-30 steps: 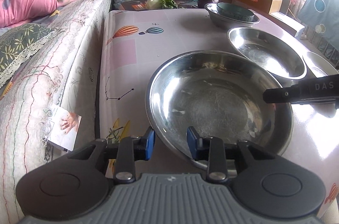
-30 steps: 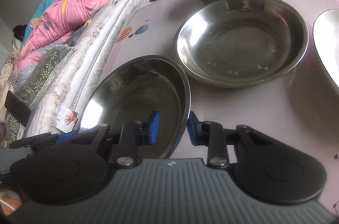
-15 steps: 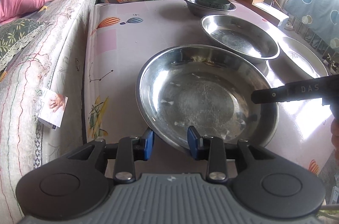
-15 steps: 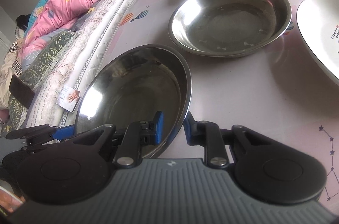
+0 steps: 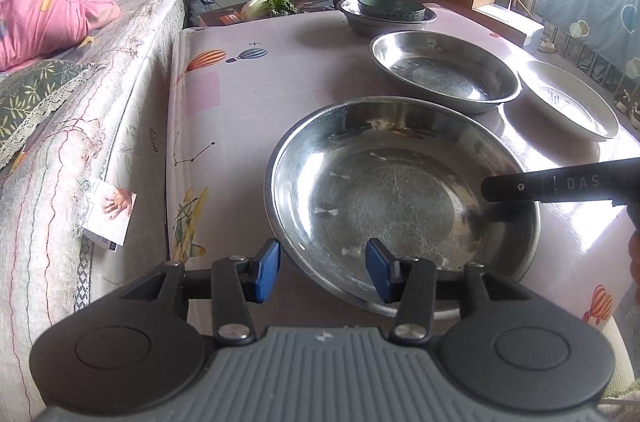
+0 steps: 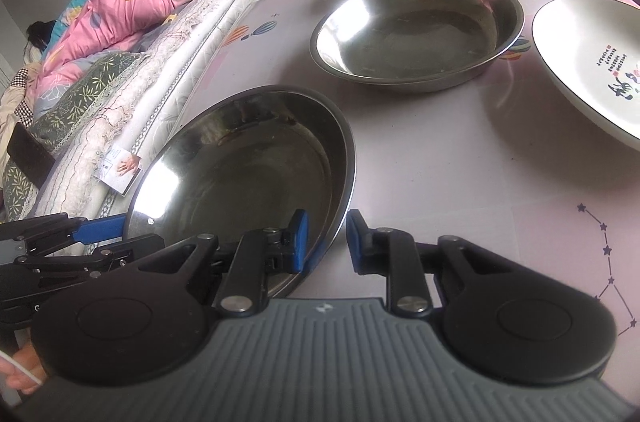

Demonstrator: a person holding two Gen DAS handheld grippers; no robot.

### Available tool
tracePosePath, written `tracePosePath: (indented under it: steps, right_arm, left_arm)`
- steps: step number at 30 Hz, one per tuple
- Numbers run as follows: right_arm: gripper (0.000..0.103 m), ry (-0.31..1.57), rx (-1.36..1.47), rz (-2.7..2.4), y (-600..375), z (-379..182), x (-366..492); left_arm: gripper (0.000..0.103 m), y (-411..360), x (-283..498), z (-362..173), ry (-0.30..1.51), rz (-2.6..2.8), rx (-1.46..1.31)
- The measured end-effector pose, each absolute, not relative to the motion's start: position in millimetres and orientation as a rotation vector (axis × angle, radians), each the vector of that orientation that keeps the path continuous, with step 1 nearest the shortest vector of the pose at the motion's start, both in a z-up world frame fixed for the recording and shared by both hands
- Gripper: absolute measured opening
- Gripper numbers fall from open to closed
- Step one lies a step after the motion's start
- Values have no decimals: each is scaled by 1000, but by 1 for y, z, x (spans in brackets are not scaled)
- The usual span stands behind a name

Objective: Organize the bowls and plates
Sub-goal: 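Move the right tool toward the large steel plate while the left tool follows, then grip the large steel plate rim with the left tool while the right tool grips its opposite rim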

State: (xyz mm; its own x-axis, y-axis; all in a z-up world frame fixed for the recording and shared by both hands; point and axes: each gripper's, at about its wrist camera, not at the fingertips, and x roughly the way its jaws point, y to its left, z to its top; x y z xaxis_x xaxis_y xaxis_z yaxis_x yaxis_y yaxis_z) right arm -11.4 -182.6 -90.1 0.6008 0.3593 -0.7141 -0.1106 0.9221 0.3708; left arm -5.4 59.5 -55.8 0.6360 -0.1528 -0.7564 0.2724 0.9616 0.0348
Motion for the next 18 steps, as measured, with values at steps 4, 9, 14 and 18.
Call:
tracePosePath:
  steps: [4, 9, 14, 18]
  right_arm:
    - [21, 859, 306, 274, -181, -94, -8]
    - [21, 813, 298, 274, -177, -97, -9]
    - [20, 789, 334, 268, -180, -101, -12]
    - [20, 775, 352, 258, -180, -103, -14]
  left_arm:
    - [48, 60, 6, -63, 846, -235, 128]
    - [49, 61, 15, -74, 842, -233, 78]
    - [61, 63, 13, -78, 811, -254, 29]
    - [74, 60, 11, -79, 806, -288, 45]
